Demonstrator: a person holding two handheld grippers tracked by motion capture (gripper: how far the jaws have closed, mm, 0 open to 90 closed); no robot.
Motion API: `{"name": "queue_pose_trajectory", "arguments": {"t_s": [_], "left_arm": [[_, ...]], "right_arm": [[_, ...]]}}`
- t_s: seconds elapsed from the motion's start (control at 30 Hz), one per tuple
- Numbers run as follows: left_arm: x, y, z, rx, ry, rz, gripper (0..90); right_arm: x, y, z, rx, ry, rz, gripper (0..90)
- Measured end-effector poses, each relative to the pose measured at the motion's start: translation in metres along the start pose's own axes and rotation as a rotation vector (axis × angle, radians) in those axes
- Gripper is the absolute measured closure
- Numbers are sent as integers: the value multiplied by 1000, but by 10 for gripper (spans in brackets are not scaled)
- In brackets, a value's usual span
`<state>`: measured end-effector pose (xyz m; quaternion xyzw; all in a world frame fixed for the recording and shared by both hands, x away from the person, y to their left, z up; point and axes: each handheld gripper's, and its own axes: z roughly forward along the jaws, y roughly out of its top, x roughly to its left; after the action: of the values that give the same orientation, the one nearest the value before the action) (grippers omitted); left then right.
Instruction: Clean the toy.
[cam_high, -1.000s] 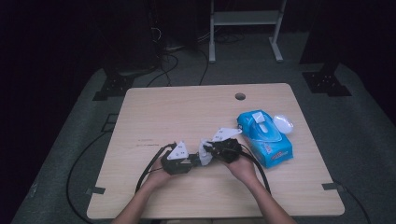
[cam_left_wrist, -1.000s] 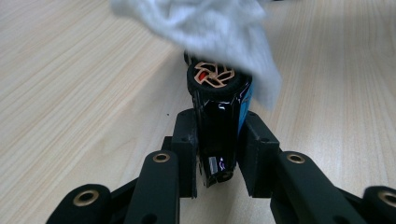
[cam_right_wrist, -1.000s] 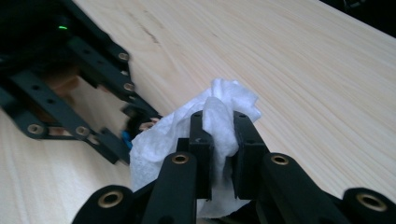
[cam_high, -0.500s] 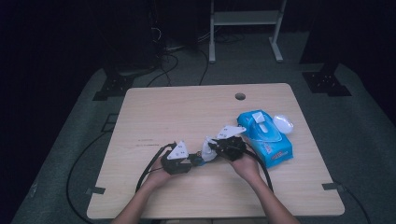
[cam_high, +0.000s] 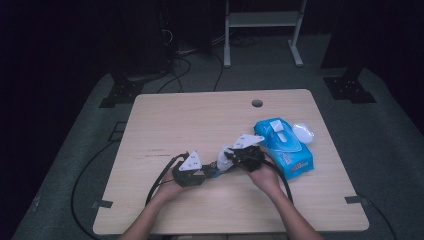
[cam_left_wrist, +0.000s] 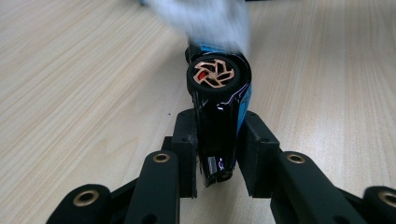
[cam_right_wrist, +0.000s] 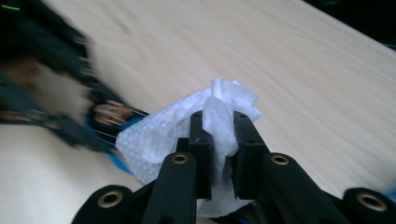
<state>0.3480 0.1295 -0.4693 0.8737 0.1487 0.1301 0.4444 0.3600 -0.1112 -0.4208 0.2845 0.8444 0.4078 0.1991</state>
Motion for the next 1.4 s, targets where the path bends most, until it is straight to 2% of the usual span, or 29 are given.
{"name": "queue_pose_trajectory", "arguments": {"t_s": [0.07, 0.17, 0.27, 0.33, 0.4, 0.43, 0.5, 0.57, 0.7, 0.8, 0.9, 1.03, 1.13, 1.3, 1.4], "left_arm": [[1, 0, 0, 1, -2, -2, 702], [1, 0, 1, -4, -5, -7, 702], [1, 0, 2, -5, -9, -5, 702], [1, 1, 2, -4, -10, -7, 702], [1, 1, 2, -2, -11, -8, 701], [1, 0, 1, -1, -9, -7, 701], [2, 0, -2, 7, 0, 1, 702], [3, -1, -2, 5, 1, -3, 701], [3, -1, -2, 7, 2, 1, 701], [3, -1, -2, 7, 2, 2, 701], [4, -1, -2, 2, 2, -3, 702], [6, -2, -4, -9, 5, -16, 700], [9, -2, -7, -24, 10, -46, 686], [9, -3, -8, -29, 8, -46, 690], [8, -1, -6, -32, 9, -39, 702]], "right_arm": [[-10, -4, -4, 8, -33, 7, 801], [-18, -6, -6, 13, -52, 37, 801], [-9, -2, -3, -1, -11, 35, 800], [3, 2, 2, -17, 61, 32, 800], [17, 6, 9, -19, 101, -9, 798], [20, 8, 10, -21, 102, -26, 798], [19, 10, 10, -11, 89, -37, 798], [11, 6, 6, 11, 38, -50, 798], [-16, -4, -5, 22, -50, 5, 798], [-28, -10, -10, 26, -64, 44, 798], [-29, -12, -13, 38, -77, 15, 798], [-28, -13, -16, 43, -52, 32, 799], [-25, -14, -17, 41, -46, 30, 799], [-21, -10, -14, 30, -32, 45, 800], [-8, -3, -6, 4, 31, 25, 799]]}}
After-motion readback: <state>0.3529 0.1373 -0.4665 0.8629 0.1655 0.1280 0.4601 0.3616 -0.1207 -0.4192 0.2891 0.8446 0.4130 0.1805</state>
